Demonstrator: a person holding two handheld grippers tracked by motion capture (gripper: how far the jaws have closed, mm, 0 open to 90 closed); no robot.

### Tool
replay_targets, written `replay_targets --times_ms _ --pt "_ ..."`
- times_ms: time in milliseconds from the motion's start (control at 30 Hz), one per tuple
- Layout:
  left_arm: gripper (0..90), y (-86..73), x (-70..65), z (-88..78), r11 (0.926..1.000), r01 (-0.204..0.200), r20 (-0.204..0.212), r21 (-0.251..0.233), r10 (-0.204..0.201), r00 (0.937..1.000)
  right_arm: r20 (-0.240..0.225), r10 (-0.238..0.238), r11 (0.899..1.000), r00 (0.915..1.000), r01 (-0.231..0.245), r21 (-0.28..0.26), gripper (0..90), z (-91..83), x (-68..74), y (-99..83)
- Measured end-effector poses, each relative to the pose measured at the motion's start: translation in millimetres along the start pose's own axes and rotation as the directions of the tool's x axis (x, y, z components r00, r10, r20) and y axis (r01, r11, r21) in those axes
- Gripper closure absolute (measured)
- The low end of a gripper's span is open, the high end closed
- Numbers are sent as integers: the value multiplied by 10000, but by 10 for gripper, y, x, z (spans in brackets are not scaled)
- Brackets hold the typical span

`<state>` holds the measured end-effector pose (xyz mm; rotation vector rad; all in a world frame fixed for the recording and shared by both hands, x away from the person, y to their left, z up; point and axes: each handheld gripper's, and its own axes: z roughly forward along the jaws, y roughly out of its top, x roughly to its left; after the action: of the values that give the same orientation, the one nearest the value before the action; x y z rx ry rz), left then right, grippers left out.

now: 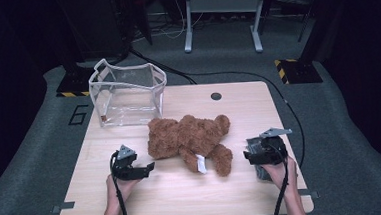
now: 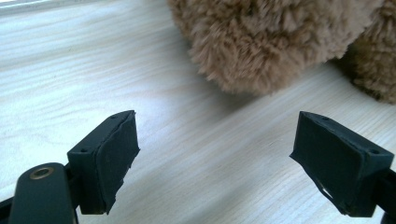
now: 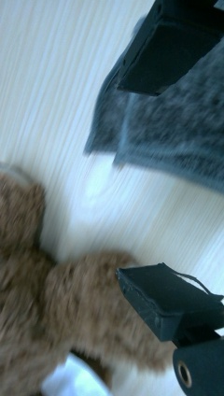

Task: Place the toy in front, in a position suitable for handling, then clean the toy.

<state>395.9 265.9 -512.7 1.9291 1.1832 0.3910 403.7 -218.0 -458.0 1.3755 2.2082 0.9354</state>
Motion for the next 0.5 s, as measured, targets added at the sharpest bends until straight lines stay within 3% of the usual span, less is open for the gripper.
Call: replay_targets --times_ms 100,133,200,500 --pt "136 -1 -12 14 10000 23 -45 -20 -23 10000 298 330 9994 9990 -334 102 79 8 -77 -72" --pt "136 7 -14 12 9999 -66 4 88 66 10000 292 224 9997 9993 -228 130 79 7 -117 -91" --pt "135 18 -39 12 9999 -74 -92 73 75 9999 539 560 9983 9970 -568 145 78 8 -148 -115" --pt "114 98 -201 -57 9994 -351 -35 -6 351 9994 861 567 9966 9947 -616 544 74 58 -269 -154"
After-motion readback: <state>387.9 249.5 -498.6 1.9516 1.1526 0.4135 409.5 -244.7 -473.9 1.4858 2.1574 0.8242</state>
